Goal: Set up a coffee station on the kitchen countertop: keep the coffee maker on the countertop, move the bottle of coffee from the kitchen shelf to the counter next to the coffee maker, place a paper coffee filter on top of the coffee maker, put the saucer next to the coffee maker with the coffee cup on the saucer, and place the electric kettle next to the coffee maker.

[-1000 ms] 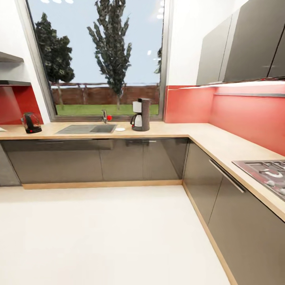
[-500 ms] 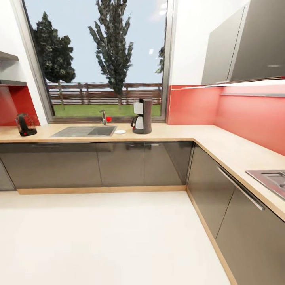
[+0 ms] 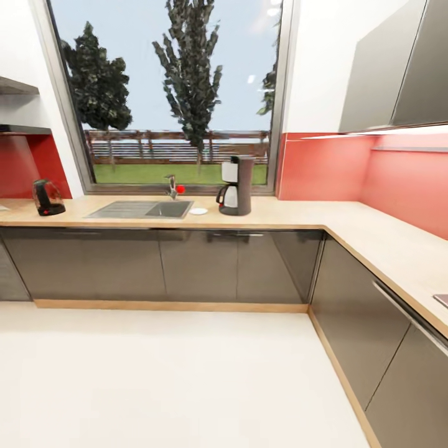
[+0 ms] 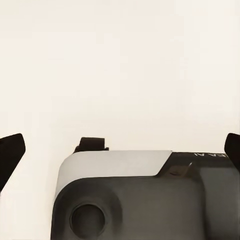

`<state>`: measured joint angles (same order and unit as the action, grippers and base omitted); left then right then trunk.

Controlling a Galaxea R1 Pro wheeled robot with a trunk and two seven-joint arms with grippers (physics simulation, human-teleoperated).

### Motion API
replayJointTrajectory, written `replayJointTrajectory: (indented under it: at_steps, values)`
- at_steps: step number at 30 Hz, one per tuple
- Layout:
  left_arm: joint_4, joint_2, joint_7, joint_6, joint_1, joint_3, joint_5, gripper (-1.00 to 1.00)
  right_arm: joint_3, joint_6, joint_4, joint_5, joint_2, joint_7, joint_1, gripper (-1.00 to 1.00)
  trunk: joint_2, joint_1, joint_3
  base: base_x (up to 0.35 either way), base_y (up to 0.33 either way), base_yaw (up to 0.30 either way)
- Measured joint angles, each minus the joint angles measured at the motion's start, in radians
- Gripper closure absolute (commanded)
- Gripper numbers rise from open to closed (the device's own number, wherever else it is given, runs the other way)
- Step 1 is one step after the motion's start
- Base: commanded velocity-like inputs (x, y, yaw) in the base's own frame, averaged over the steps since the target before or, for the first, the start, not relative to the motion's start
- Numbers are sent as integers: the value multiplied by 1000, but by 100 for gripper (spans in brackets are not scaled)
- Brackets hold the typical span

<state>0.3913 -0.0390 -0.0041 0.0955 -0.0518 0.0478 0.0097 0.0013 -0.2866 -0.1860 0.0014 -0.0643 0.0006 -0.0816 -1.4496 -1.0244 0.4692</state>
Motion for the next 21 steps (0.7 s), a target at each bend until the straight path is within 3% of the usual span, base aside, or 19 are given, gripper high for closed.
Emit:
replayJointTrajectory:
  at_steps: [21]
  values:
    - [-1,0,0,0,0,1,0,-100,0,0,0,0,1,-2,0,-100,0,0,0,324,0,233]
